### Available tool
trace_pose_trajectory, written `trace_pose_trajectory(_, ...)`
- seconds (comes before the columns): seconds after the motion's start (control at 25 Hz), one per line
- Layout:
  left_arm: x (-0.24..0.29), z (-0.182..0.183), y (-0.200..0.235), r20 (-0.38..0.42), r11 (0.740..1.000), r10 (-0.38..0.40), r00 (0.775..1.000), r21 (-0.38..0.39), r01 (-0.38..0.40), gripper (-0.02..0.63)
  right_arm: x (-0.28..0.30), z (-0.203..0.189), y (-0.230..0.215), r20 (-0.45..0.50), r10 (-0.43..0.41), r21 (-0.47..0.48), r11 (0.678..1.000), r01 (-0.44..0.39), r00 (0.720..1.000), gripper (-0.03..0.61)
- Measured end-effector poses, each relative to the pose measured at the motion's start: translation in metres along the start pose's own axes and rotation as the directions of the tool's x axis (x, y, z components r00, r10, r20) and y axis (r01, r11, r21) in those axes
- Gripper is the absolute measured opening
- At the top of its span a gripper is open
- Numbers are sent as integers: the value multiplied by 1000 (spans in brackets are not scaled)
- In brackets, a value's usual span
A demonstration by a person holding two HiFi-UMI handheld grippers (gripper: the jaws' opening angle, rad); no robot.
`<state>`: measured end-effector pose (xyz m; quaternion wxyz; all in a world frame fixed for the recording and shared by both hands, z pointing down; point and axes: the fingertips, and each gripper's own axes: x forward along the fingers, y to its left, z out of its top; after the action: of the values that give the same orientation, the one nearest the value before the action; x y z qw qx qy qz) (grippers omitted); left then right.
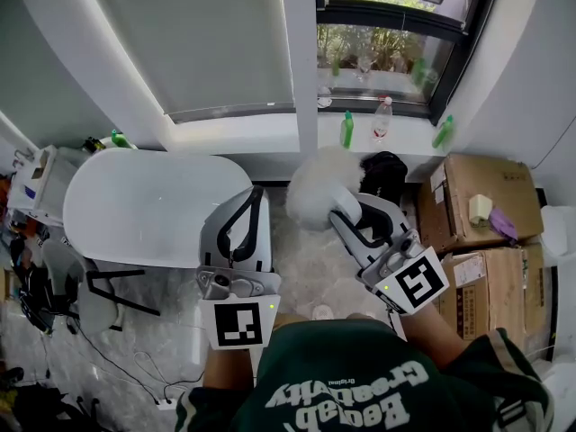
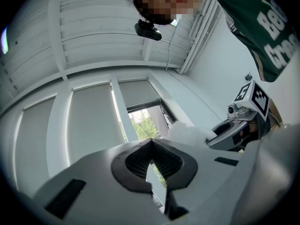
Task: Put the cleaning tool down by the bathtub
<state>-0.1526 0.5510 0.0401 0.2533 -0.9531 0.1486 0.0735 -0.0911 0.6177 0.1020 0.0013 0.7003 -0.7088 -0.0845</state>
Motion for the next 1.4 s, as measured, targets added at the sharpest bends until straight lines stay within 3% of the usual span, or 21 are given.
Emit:
trace_pose_trajectory(0.8,-11,17,-9,41,999,0,999,-40,2,5,-26,5,8,35,12,1,1000,-12,999,92)
trace_pose_trajectory(1.4,22,-15,13,47,1000,10,999,-14,-9,5,15,-10,-13,48,28,-43,999,-26,998,92)
